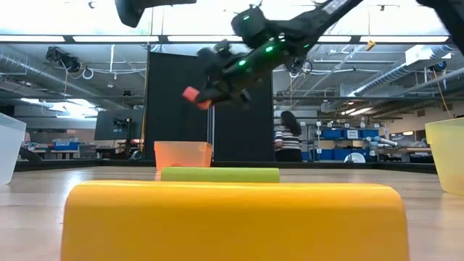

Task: Sort blocks
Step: Put the red block into the orange bin, then put the green block into the transparent bin

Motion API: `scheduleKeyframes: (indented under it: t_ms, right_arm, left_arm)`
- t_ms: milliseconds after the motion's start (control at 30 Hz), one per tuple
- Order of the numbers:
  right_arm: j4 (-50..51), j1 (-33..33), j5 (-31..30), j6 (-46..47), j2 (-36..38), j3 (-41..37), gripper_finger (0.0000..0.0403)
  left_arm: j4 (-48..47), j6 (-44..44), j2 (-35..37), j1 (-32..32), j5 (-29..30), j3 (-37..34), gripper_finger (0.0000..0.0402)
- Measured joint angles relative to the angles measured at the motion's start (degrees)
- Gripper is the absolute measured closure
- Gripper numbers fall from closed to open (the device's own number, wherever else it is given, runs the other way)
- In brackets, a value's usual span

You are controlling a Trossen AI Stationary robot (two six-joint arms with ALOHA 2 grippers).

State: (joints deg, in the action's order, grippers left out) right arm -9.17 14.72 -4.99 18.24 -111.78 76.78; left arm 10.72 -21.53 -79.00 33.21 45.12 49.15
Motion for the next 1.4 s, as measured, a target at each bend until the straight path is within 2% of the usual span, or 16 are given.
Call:
scheduleKeyframes:
  t_ms: [167,267,400,467,533,667,767,867,1067,1233,1400]
  right_arm:
    - [2.82,1.62,0.30,-1.27,-8.15,8.92,0.0325]
    - [3.33,2.78,1.17,-3.55,-9.31,10.22,0.0256]
    - [2.68,4.41,6.27,-6.43,-7.09,7.89,0.0150]
    - [0.53,4.91,8.13,-7.41,-4.35,5.17,0.0116]
    - [-2.74,5.08,8.67,-8.23,-0.39,1.08,0.0098]
    - [-11.60,5.02,8.71,-9.69,10.92,-11.55,0.0098]
    - [-17.60,4.91,8.69,-9.92,22.02,-22.31,0.0112]
    - [-19.28,4.04,7.67,-9.44,33.18,-31.54,0.0127]
    - [-17.43,-0.33,2.97,-6.83,52.10,-45.37,0.0140]
    - [-16.23,-4.83,-3.41,-4.37,61.03,-51.94,0.0140]
    - [-15.08,-8.93,-7.11,-2.75,63.32,-53.84,0.0141]
  left_arm:
    - [-0.53,-1.63,0.00,0.99,0.70,0.00,0.0195]
    - [-0.55,-2.05,0.00,1.46,1.02,0.00,0.0195]
    - [-2.42,-4.23,0.00,1.73,1.37,0.00,0.0195]
    - [-3.37,-4.90,0.00,1.73,1.58,0.01,0.0195]
    - [-4.24,-6.06,0.00,1.72,1.58,0.01,0.0195]
    - [-7.61,-8.98,0.00,0.62,1.08,0.02,0.0196]
    - [-9.96,-10.57,-0.48,-1.24,-2.59,0.02,0.0201]
    - [-10.24,-9.51,-2.16,-3.91,-9.08,0.02,0.0210]
    - [-7.37,-3.02,-9.29,-8.90,-26.72,0.06,0.0222]
    - [-8.51,2.54,-15.94,-9.19,-33.04,4.77,0.0214]
    - [-15.11,6.34,-22.16,-8.05,-36.88,12.63,0.0179]
